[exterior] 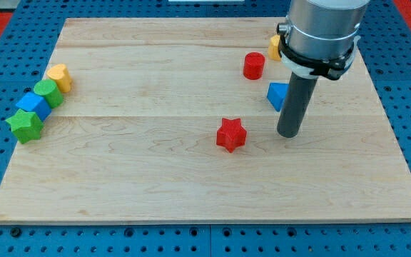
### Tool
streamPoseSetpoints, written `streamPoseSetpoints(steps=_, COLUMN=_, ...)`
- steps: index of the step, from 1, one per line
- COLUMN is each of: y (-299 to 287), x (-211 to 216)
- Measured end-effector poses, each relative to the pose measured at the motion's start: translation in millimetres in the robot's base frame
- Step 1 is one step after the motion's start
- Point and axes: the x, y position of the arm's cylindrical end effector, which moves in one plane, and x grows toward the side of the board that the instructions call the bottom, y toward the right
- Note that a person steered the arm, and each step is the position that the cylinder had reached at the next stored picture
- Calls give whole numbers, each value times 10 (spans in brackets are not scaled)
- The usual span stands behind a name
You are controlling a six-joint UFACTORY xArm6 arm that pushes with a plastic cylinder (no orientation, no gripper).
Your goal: Move the red star slightly left
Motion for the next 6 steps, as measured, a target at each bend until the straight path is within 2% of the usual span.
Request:
streamPoseSetpoints(steps=2, y=-63, x=182)
streamPoseSetpoints(steps=6, y=-441, x=202)
